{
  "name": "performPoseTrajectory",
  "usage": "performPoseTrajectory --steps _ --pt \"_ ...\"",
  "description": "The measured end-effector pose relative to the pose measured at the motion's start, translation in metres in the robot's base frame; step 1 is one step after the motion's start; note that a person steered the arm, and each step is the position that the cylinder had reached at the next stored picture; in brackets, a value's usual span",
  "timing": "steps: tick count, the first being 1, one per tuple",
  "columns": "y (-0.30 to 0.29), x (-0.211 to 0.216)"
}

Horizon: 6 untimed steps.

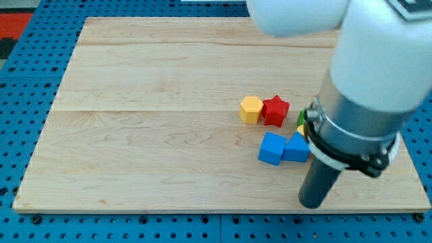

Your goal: Move your arm away from blue triangle

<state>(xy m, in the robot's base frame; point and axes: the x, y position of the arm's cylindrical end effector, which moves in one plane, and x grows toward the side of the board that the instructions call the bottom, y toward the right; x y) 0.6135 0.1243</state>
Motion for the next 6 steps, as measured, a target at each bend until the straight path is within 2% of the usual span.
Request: performPoseTrajectory --steps 1,2,4,5,6 --pt "-0.136 0.003" --pt "-0.188 -0.053" --pt "-0.166 -0.215" --pt "-0.073 -0.220" --pt "0.001 -0.183"
